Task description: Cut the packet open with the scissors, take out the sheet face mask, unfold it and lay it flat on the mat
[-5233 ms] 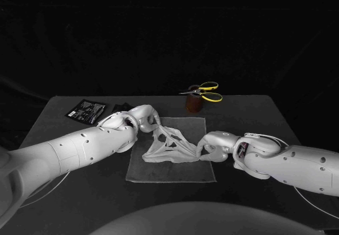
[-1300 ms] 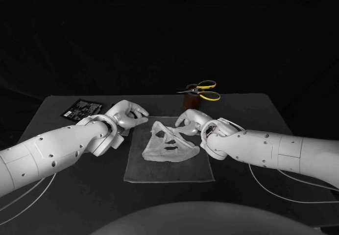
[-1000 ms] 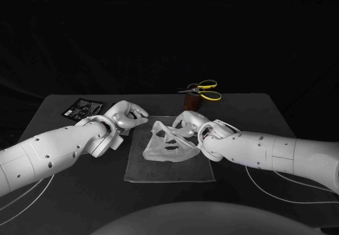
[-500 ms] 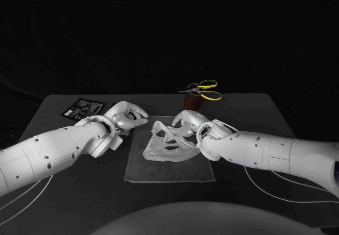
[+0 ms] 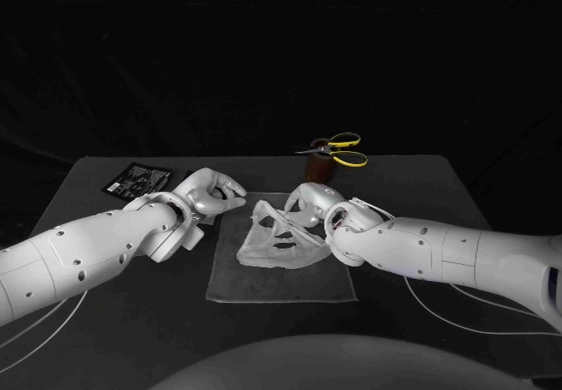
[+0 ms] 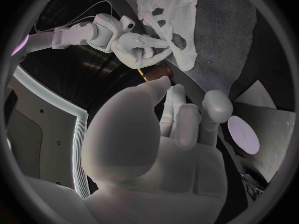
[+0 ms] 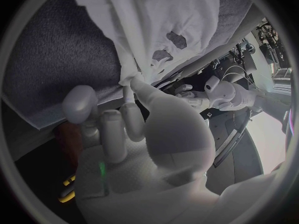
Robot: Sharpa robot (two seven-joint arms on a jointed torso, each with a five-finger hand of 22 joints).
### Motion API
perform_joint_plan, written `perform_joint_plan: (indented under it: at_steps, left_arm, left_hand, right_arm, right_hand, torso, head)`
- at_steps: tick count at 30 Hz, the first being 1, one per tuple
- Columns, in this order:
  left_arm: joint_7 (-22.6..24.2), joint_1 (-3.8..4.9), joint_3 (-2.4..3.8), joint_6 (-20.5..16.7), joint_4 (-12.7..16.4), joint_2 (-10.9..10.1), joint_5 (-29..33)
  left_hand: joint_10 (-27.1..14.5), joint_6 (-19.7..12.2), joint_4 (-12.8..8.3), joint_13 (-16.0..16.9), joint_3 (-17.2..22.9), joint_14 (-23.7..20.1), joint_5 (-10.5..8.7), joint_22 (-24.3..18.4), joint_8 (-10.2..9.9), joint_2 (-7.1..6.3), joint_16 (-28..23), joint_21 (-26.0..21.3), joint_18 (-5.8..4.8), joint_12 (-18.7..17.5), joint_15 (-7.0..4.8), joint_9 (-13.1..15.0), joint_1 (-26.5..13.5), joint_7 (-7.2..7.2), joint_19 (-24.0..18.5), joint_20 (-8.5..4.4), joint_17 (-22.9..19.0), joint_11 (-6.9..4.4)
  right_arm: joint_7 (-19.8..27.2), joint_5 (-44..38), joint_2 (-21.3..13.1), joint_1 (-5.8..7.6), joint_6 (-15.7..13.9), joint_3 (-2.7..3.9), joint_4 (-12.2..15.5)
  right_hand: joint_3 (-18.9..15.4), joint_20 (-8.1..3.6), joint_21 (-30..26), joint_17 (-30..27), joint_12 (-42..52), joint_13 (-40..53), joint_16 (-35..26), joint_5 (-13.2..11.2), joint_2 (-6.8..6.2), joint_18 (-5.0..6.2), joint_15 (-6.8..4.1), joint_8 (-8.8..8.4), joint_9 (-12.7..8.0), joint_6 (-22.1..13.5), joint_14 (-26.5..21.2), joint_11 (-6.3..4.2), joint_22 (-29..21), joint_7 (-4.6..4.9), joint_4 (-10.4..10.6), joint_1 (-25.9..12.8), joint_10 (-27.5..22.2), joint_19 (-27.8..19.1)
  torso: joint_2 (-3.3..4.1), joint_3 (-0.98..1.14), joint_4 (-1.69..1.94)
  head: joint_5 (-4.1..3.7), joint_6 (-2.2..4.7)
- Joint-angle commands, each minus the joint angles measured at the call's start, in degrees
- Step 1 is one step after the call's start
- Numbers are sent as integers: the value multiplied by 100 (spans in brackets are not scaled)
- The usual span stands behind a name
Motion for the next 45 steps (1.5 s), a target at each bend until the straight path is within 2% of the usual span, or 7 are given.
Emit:
perform_joint_plan:
  at_steps: [1,9,19,23,29,33,45]
  left_arm:
    - [-3,7,5,116,24,25,-121]
    - [-12,6,4,225,42,78,-789]
    - [-44,6,4,301,51,109,-1022]
    - [-64,6,4,396,58,121,-1102]
    - [-189,5,3,692,32,185,-1432]
    - [-294,-1,1,846,-38,267,-1665]
    - [-475,-14,-6,1046,-397,566,-1979]
  left_hand:
    - [39,18,-5,8,45,0,12,3,27,-42,-16,-3,96,26,-18,9,-14,-7,-4,-24,8,7]
    - [36,70,-5,25,29,6,12,-3,83,-76,-14,-8,96,71,-32,29,-64,-28,-3,-35,13,-13]
    - [37,71,-5,27,25,29,12,14,88,-82,3,7,91,79,-36,31,-72,-32,12,-38,66,-17]
    - [55,114,-13,37,43,45,13,26,129,-55,16,18,88,112,-54,44,-72,-55,25,-50,93,-42]
    - [92,151,1,38,74,79,12,64,155,-17,45,54,77,141,-99,43,-116,-88,61,-83,162,-95]
    - [137,-86,9,61,82,195,13,196,-22,-47,142,177,37,202,-109,-59,-172,-54,174,-109,420,-95]
    - [153,-356,8,281,56,424,13,527,-330,-55,338,496,-48,551,-125,-246,-244,-45,440,-128,935,-117]
  right_arm:
    - [3,-263,16,-9,157,4,-19]
    - [-69,-449,29,-25,91,3,-46]
    - [-23,-481,39,-30,-328,4,-93]
    - [78,-359,33,-30,-501,8,-84]
    - [156,-206,8,-29,-622,29,-48]
    - [156,-126,-18,-27,-631,47,-47]
    - [65,-29,-43,-15,-451,75,-119]
  right_hand:
    - [20,-39,28,657,13,76,33,-26,-11,25,-47,57,17,69,412,-50,660,-13,-29,49,7,6]
    - [57,-72,91,672,29,95,40,-26,27,15,-85,133,47,173,416,-95,674,-66,-58,86,30,26]
    - [295,-149,364,794,314,397,101,-32,397,-30,-167,296,139,274,446,-188,737,-170,-33,201,261,119]
    - [366,-166,455,850,423,513,130,-32,472,-45,-179,354,184,259,459,-199,759,-177,-17,199,344,151]
    - [426,-179,498,871,483,580,142,-32,474,-52,-189,423,232,260,464,-209,768,-188,-35,195,392,166]
    - [444,-183,494,865,482,583,139,-33,450,-52,-192,453,253,251,463,-212,767,-191,-52,188,395,165]
    - [456,-191,464,853,447,560,134,-33,370,-47,-199,524,307,219,460,-220,758,-201,-96,165,383,153]
  torso:
    - [-2,-7,-4]
    - [-4,0,-6]
    - [2,2,-3]
    - [0,0,-6]
    - [2,-1,-8]
    - [-2,-4,-8]
    - [-2,-4,-8]
  head:
    - [1,0]
    - [4,0]
    - [-9,0]
    - [-13,0]
    - [-15,0]
    - [-13,0]
    - [-12,0]
